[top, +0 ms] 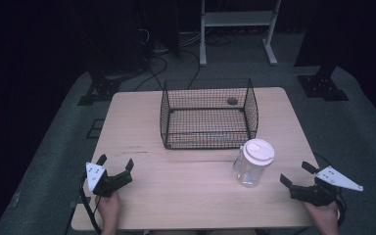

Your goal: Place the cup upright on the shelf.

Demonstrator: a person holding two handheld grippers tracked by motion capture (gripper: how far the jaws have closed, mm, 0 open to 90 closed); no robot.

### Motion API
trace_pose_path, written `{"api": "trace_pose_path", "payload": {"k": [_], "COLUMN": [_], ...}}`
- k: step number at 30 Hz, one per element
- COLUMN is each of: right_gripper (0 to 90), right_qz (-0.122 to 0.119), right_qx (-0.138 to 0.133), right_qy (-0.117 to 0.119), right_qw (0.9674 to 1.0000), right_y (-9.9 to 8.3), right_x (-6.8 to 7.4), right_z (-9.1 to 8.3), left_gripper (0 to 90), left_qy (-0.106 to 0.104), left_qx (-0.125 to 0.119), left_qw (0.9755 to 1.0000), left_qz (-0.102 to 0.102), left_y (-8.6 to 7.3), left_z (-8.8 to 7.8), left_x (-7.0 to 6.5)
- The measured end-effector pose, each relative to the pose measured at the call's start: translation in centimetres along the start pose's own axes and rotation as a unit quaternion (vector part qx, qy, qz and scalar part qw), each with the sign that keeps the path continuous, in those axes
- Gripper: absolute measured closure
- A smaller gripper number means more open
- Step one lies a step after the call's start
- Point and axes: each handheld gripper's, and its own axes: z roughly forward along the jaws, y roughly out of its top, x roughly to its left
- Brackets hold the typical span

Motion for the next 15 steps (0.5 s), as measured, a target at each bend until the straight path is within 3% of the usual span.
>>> {"api": "trace_pose_path", "payload": {"k": [15], "right_gripper": [0.9], "right_qz": [0.002], "right_qx": [-0.023], "right_qy": [0.03], "right_qw": [0.9993], "right_y": [1.5], "right_x": [1.2], "right_z": [-0.9], "left_gripper": [0.0], "left_qy": [-0.002], "left_qx": [-0.003], "left_qw": [1.0], "left_qz": [0.001], "left_y": [0.0], "left_z": [0.0], "left_x": [0.0]}}
